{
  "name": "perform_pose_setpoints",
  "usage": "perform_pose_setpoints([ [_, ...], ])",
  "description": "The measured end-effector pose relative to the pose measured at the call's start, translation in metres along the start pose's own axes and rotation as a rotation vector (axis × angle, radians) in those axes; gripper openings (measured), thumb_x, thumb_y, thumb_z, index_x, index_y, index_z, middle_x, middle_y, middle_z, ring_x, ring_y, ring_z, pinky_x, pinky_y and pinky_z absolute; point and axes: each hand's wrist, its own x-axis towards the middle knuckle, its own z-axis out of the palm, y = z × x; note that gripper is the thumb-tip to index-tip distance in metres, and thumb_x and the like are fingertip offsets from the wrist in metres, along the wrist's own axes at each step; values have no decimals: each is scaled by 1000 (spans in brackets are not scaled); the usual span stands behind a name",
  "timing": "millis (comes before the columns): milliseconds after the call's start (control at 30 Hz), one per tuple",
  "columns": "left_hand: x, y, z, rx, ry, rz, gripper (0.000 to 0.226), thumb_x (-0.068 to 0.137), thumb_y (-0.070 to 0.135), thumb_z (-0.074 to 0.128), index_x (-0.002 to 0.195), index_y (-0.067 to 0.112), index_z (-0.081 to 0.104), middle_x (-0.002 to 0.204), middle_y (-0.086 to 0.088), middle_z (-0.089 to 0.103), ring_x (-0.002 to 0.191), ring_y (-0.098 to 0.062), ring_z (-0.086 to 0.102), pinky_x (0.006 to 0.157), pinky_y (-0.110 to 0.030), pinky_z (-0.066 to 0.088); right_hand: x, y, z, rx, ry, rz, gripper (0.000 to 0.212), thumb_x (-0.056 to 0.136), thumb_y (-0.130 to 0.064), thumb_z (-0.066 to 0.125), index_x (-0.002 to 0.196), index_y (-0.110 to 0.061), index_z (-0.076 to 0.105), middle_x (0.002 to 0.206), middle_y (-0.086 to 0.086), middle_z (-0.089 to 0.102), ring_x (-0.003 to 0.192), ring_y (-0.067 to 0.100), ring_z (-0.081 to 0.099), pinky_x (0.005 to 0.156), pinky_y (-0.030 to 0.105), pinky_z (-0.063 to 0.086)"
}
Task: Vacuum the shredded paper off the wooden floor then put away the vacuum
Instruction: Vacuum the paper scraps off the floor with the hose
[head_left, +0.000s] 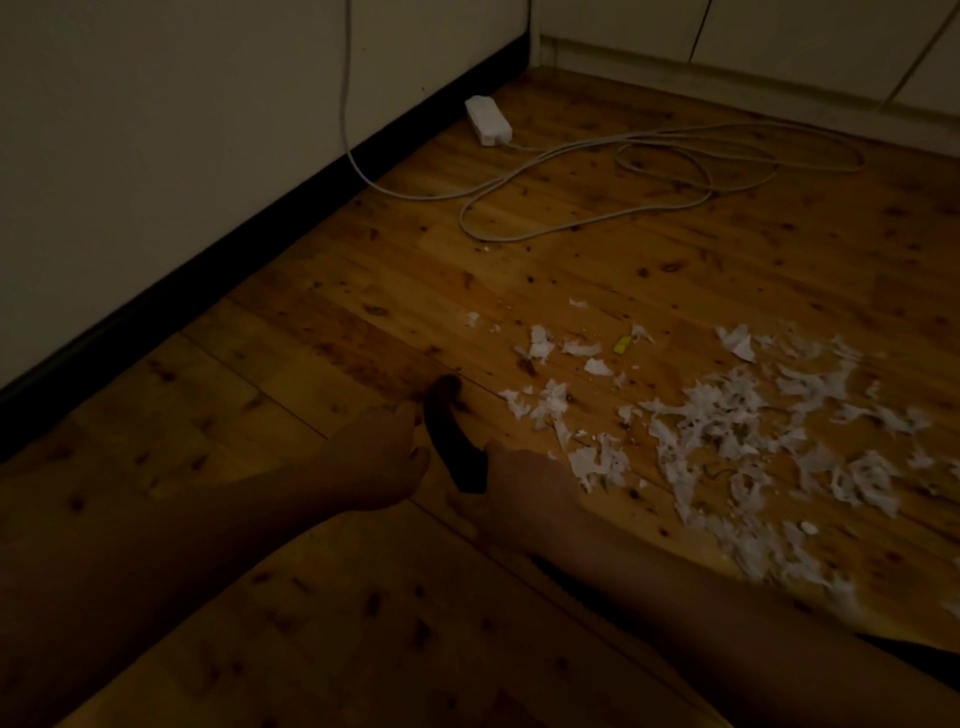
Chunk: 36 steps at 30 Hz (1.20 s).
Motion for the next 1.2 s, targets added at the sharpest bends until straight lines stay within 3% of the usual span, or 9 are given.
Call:
perform_pose_setpoints([
  [133,5,0,0,-11,-15,-23,47,99,33,47,140,12,34,136,-11,45,108,-22,54,80,-37,52,10,3,-2,-14,-7,-13,52,91,-58,53,127,-21,46,110,0,62,83,15,53,61,26,35],
  [233,9,0,0,-19,-13,-15,48,100,32,46,141,12,32,136,-11,45,85,-15,53,65,-28,46,17,4,-5,-11,-3,-27,50,92,-56,53,126,-21,45,108,0,62,79,15,49,61,27,34],
  [367,15,0,1,5,-6,-12,49,100,33,46,142,12,32,138,-11,45,114,-23,52,86,-34,46,25,4,-9,-30,6,-18,50,92,-58,52,124,-19,47,93,-3,53,76,15,49,53,24,32],
  [500,24,-3,1,5,-26,-75,46,99,36,47,137,14,36,134,-11,47,110,-24,55,90,-42,50,35,7,-11,-96,19,-8,54,92,-62,47,124,-18,48,109,2,61,92,21,61,74,33,47],
  [667,30,-4,2,-16,-20,-66,42,98,36,48,131,11,40,129,-11,49,106,-24,56,90,-44,50,51,13,-13,-26,57,51,52,89,-61,53,117,-18,51,105,1,63,78,15,52,63,28,40],
  [867,35,-7,5,-22,-11,-29,48,98,38,46,139,16,32,127,-8,52,105,-22,57,87,-41,51,69,14,-18,-43,74,63,52,90,-63,50,115,-17,53,105,2,63,82,16,57,64,29,43],
  [1000,37,-7,5,-29,-2,-29,46,98,38,46,137,16,35,125,-8,53,89,-18,58,81,-38,50,74,15,-22,-19,89,55,47,91,-60,52,110,-17,56,89,-1,57,76,15,55,62,28,46],
  [1100,39,-8,4,-43,5,-37,46,98,37,46,137,15,35,127,-9,51,93,-20,57,83,-40,50,80,16,-23,2,105,58,47,91,-58,53,111,-16,56,84,-4,53,75,13,55,62,27,44],
  [1200,41,-6,1,-65,13,-33,45,99,35,45,138,15,34,124,-9,53,101,-23,57,85,-43,51,83,18,-25,-24,154,70,49,90,-60,53,112,-16,56,94,0,61,75,13,52,58,27,40],
])
